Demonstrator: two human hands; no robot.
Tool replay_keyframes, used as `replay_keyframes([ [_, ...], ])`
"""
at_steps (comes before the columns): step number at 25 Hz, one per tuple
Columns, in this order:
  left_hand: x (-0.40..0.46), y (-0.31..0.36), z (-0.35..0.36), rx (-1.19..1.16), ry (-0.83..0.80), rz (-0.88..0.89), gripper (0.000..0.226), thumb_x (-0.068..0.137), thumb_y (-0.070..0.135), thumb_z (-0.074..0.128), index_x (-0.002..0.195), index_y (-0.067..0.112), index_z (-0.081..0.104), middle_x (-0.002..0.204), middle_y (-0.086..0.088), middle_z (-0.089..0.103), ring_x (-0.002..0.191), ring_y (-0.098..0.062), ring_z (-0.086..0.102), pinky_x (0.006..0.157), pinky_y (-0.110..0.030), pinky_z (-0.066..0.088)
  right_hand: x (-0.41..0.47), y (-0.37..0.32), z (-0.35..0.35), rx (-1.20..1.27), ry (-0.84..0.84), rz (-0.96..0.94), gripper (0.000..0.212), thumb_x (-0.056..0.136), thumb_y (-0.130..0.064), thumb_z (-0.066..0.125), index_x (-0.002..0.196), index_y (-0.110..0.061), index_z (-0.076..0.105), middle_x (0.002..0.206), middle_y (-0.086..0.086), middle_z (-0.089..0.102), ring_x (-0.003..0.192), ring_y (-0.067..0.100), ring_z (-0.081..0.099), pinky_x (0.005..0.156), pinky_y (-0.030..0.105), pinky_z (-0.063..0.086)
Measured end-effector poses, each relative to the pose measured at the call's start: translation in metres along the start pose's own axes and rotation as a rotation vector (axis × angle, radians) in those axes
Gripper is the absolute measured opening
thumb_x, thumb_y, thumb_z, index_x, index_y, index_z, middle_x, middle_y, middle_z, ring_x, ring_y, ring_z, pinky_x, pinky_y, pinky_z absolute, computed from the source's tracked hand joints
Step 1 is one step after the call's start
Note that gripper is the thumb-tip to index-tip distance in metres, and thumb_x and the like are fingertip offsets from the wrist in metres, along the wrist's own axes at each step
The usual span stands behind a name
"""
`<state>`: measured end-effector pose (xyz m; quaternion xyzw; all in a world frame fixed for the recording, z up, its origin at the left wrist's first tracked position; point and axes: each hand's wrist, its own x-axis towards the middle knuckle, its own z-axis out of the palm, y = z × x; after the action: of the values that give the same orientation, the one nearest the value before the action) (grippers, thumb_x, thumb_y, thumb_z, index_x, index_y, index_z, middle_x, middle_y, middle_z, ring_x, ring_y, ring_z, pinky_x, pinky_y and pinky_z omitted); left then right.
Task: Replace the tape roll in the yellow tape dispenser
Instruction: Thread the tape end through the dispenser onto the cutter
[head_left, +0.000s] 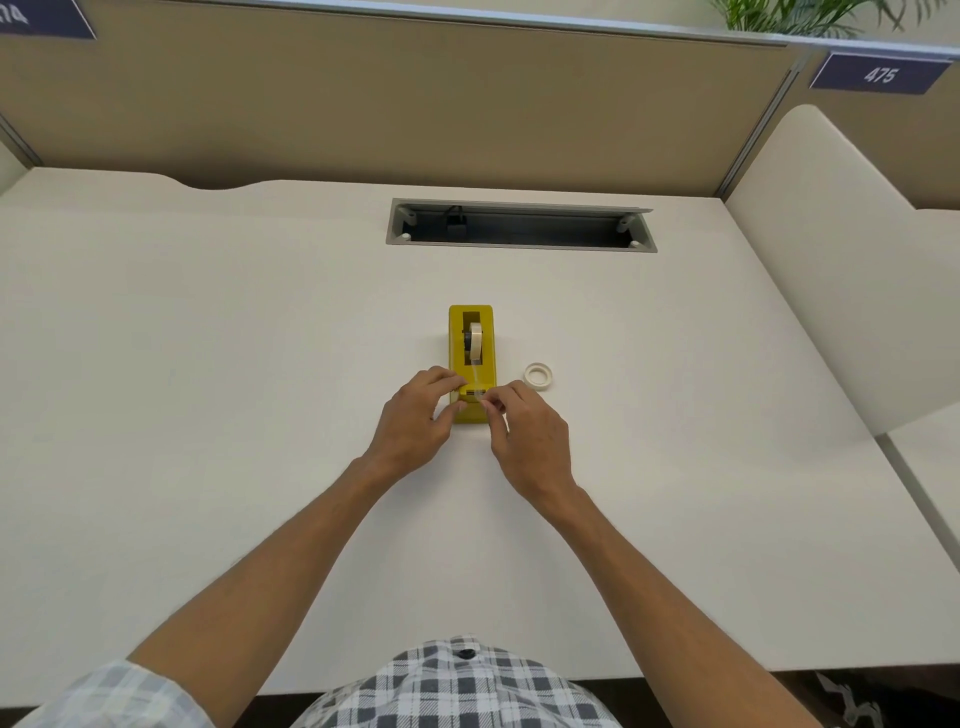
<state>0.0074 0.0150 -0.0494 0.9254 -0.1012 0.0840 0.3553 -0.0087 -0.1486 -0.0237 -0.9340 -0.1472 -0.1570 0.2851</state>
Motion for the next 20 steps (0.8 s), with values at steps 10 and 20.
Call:
replay_keyframes([
  [10,0.001,0.001,-0.001,0.012,-0.011,0.007,0.030,0.091,0.016,0.062,0.120,0.011,0.063,0.118,-0.003,0.063,0.103,-0.019,0.059,0.082,-0.036,0.056,0.004,-0.005,0.000,-0.030,-0.012,-0.039,0.013,0.096,-0.019,0.056,0.097,-0.013,0.067,0.088,0.003,0.066,0.070,0.020,0.060,0.051,0.026,0.041],
  [20,-0.001,0.003,-0.002,0.032,-0.007,0.000,0.029,0.092,0.018,0.061,0.120,0.013,0.063,0.120,0.000,0.063,0.101,-0.018,0.060,0.081,-0.031,0.054,0.002,-0.001,0.005,-0.106,-0.015,-0.067,0.009,0.094,-0.016,0.058,0.095,-0.011,0.066,0.085,0.004,0.064,0.066,0.020,0.058,0.048,0.024,0.039],
])
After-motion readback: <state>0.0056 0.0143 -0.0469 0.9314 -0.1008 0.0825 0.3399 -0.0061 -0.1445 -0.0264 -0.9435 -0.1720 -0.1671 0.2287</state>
